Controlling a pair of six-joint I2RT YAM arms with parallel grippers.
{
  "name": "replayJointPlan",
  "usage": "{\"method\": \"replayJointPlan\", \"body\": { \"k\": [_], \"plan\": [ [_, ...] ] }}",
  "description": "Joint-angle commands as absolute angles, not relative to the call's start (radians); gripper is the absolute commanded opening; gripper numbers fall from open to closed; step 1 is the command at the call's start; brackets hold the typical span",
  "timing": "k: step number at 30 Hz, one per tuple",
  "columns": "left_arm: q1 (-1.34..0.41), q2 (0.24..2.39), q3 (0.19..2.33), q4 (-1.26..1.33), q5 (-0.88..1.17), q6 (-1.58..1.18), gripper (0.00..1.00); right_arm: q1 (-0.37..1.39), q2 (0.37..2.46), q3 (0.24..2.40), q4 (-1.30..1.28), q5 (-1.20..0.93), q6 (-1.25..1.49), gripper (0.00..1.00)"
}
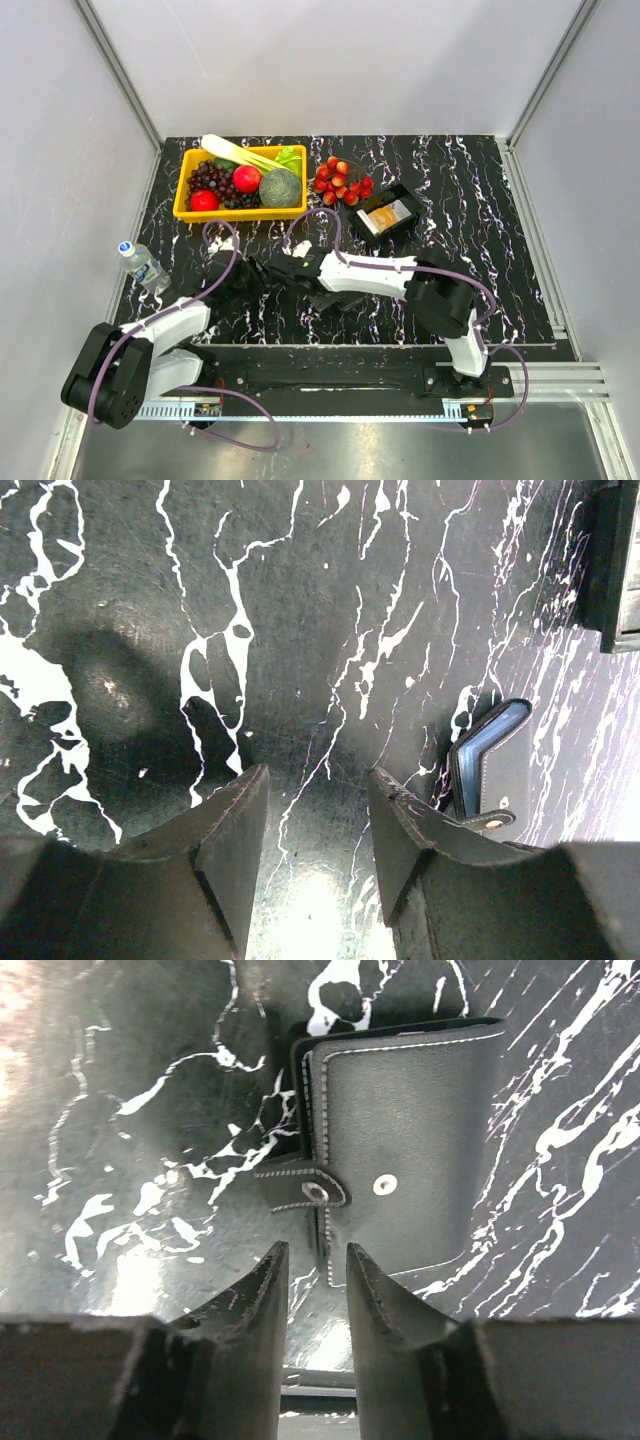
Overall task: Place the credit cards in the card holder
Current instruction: Close the card holder at the center of the board.
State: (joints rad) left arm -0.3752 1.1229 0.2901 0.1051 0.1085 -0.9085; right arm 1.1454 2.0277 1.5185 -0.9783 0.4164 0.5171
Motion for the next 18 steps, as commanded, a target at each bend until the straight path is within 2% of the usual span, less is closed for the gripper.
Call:
{"method": "replayJointPlan", "body": {
  "k": [1,5,9,13,14,16,18],
  "plan": [
    [-0.370,1.114,0.285,0.166,0.147,-0.885,0.48,1.146,1.885,1.488,-0.850,0.327,0.543,0.37],
    [-0.370,1.095,0.291,0.149,0.149,-0.873,0.48,1.146,1.778,1.419,-0.787,0.270,0.534,0.40],
    [-0.370,1.071,0.293,0.152,0.161,-0.848,0.48,1.135,1.614,1.289,-0.692,0.301,0.540,0.41],
    [-0.371,1.071,0.298,0.164,0.176,-0.838,0.49,1.047,1.482,1.155,-0.611,0.261,0.545,0.40],
    [-0.374,1.075,0.295,0.170,0.179,-0.841,0.49,0.999,1.462,1.125,-0.585,0.214,0.545,0.37],
    [-0.385,1.084,0.298,0.186,0.184,-0.845,0.49,0.922,1.444,1.065,-0.531,0.141,0.532,0.13],
    [-0.411,1.106,0.298,0.210,0.184,-0.860,0.50,0.885,1.451,1.031,-0.479,0.089,0.499,0.12]
  ]
}}
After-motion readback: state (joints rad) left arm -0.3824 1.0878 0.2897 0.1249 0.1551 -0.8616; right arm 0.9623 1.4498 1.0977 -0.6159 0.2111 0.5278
